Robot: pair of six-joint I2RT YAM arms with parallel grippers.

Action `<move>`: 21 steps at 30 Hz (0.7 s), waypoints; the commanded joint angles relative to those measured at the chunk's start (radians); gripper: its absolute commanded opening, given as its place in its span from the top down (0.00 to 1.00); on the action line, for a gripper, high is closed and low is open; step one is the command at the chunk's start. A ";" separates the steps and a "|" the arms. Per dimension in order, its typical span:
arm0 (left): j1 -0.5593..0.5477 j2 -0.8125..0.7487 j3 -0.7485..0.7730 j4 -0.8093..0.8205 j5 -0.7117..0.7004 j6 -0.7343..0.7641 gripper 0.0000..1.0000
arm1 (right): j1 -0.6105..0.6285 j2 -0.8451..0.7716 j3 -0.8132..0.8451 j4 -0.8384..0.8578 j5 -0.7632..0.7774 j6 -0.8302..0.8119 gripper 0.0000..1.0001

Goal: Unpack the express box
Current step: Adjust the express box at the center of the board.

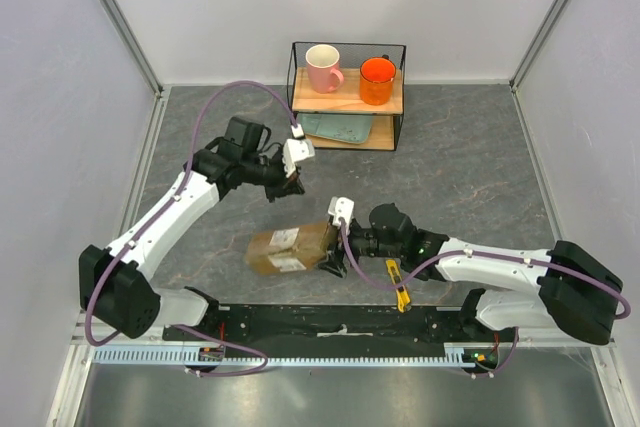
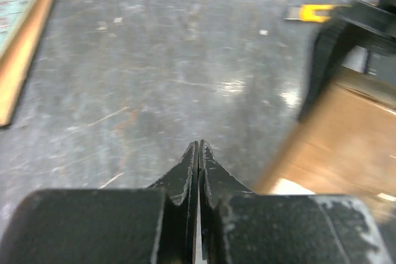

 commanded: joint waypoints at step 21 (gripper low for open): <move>0.084 -0.141 -0.175 -0.251 0.072 0.363 0.01 | 0.010 -0.041 0.016 -0.010 0.058 -0.034 1.00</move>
